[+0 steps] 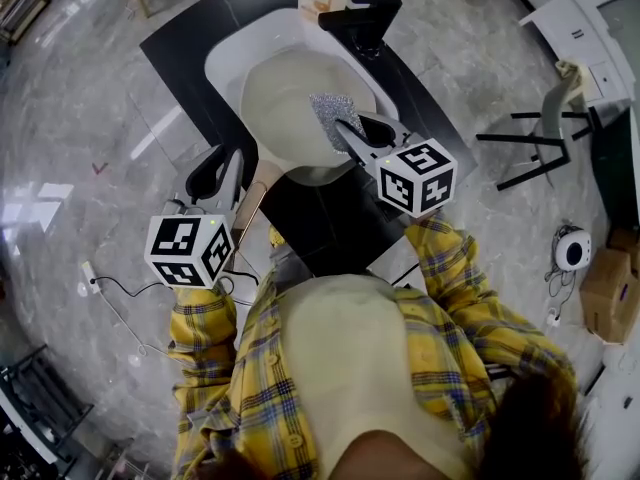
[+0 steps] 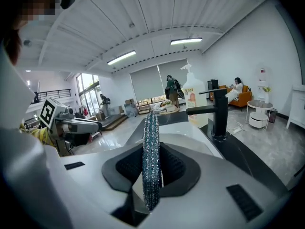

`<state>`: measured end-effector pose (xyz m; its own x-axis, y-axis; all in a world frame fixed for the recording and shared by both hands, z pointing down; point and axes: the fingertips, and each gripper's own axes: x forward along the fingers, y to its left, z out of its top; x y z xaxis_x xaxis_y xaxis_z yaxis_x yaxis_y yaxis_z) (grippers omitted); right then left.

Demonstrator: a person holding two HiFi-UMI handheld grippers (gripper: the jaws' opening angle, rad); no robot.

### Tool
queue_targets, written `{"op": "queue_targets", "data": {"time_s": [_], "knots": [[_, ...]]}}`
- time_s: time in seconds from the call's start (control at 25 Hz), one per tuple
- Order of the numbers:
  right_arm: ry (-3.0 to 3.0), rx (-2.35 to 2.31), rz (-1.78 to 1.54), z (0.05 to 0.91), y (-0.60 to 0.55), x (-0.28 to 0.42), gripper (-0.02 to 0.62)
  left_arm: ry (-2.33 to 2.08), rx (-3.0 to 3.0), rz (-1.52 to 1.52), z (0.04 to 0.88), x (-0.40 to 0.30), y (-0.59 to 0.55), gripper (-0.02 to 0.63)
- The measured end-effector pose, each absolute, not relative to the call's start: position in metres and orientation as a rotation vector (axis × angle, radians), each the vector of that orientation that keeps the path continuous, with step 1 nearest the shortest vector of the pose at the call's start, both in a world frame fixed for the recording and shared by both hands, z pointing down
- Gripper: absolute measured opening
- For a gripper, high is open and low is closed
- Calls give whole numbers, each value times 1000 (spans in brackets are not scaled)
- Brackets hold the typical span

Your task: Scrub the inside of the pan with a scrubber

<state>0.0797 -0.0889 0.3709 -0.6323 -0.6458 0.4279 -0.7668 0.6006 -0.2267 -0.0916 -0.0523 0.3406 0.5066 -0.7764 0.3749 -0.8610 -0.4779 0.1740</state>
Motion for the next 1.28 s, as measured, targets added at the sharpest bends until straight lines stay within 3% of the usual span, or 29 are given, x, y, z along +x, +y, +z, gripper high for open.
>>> {"op": "queue_targets", "data": {"time_s": [0.56, 1.28], "knots": [[-2590, 1197, 690, 360, -83, 88, 80, -1431, 2294, 159, 327, -113, -38, 45], [-2606, 1203, 692, 350, -77, 90, 81, -1452, 2369, 248, 320, -108, -20, 12]]}}
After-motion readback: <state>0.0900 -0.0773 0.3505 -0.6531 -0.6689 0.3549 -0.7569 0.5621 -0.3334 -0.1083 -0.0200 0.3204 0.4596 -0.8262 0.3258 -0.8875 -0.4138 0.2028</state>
